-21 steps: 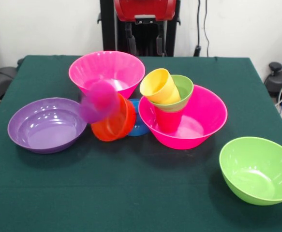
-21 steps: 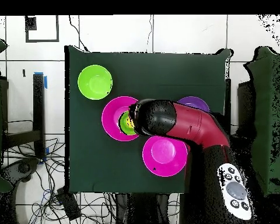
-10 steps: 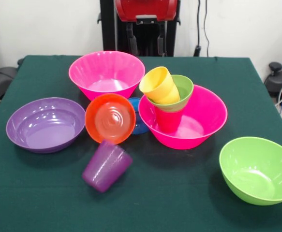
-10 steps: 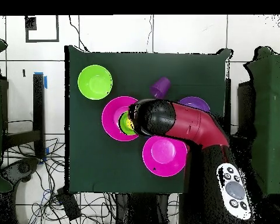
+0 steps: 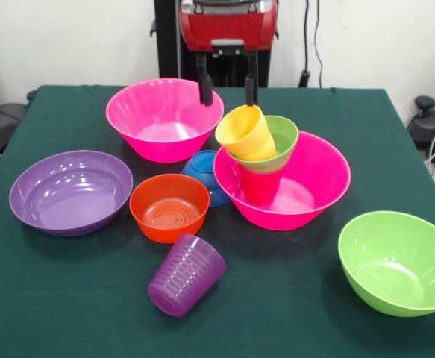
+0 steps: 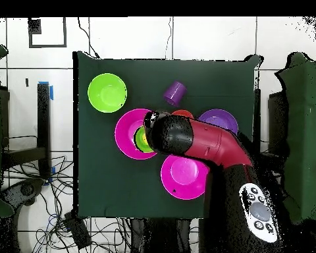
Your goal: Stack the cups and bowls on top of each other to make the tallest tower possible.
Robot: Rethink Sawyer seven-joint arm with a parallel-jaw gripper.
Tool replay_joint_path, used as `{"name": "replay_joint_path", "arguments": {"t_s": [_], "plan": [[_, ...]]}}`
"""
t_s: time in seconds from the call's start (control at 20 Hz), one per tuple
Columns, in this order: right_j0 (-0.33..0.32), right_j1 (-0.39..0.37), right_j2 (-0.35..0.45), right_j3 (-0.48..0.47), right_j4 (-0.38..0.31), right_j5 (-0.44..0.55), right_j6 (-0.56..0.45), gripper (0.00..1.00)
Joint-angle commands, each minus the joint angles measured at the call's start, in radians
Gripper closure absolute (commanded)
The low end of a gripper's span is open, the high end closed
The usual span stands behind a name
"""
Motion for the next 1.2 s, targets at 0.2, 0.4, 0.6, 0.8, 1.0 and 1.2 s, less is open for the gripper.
{"name": "replay_joint_path", "arguments": {"t_s": [0.2, 0.4, 0.6, 0.8, 1.0, 1.2], "plan": [[0.045, 0.115, 0.064, 0.110, 0.057, -0.123, 0.205, 0.00], [0.072, 0.113, 0.031, 0.100, 0.081, -0.056, 0.201, 1.00], [0.113, 0.115, -0.026, 0.066, 0.063, 0.030, 0.191, 1.00], [0.121, 0.126, -0.047, 0.049, 0.047, 0.058, 0.162, 1.00], [0.116, 0.132, -0.044, 0.053, 0.065, 0.045, 0.164, 1.00], [0.123, 0.136, -0.055, 0.044, 0.071, 0.057, 0.174, 1.00]]}}
